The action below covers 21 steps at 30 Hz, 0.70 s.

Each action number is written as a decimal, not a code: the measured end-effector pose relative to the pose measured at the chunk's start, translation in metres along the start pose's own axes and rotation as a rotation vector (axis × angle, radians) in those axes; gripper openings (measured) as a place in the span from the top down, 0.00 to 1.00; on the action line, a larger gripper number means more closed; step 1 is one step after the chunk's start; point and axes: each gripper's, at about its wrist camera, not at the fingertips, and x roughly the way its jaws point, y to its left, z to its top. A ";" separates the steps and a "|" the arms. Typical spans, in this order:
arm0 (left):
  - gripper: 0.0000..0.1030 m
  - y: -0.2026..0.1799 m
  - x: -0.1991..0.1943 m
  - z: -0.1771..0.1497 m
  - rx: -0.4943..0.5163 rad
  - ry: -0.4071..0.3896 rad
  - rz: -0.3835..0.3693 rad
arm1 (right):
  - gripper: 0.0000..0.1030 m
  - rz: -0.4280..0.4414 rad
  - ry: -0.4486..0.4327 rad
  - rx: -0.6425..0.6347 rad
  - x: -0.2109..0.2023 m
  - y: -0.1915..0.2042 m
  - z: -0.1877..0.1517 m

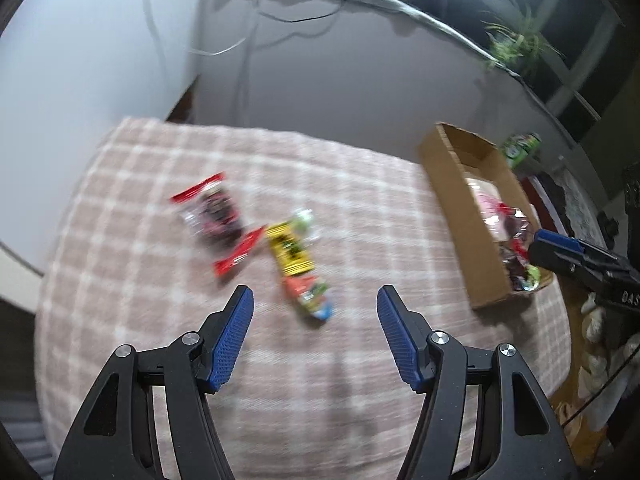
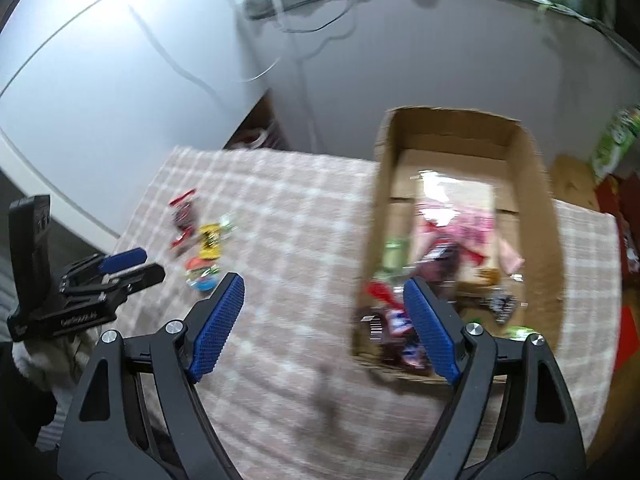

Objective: Organize snacks
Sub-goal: 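Move both tools back toward the remaining red packet and yellow candy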

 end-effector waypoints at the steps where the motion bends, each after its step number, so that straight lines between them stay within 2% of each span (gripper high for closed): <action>1: 0.38 0.006 0.000 -0.002 -0.011 0.001 0.003 | 0.19 0.011 0.009 -0.009 0.004 0.005 -0.001; 3: 0.38 0.013 0.000 -0.005 -0.024 -0.001 0.017 | 0.28 0.034 0.036 -0.034 0.013 0.017 -0.003; 5: 0.38 0.018 0.001 -0.007 -0.046 -0.005 0.022 | 0.31 0.052 0.059 -0.054 0.023 0.029 -0.004; 9: 0.38 0.032 0.002 -0.007 -0.088 -0.005 0.012 | 0.45 0.097 0.098 -0.105 0.042 0.054 -0.007; 15: 0.38 0.050 0.007 0.000 -0.131 -0.004 -0.002 | 0.45 0.152 0.143 -0.167 0.075 0.087 -0.006; 21: 0.38 0.062 0.017 0.010 -0.153 0.006 -0.004 | 0.45 0.165 0.175 -0.203 0.103 0.110 -0.002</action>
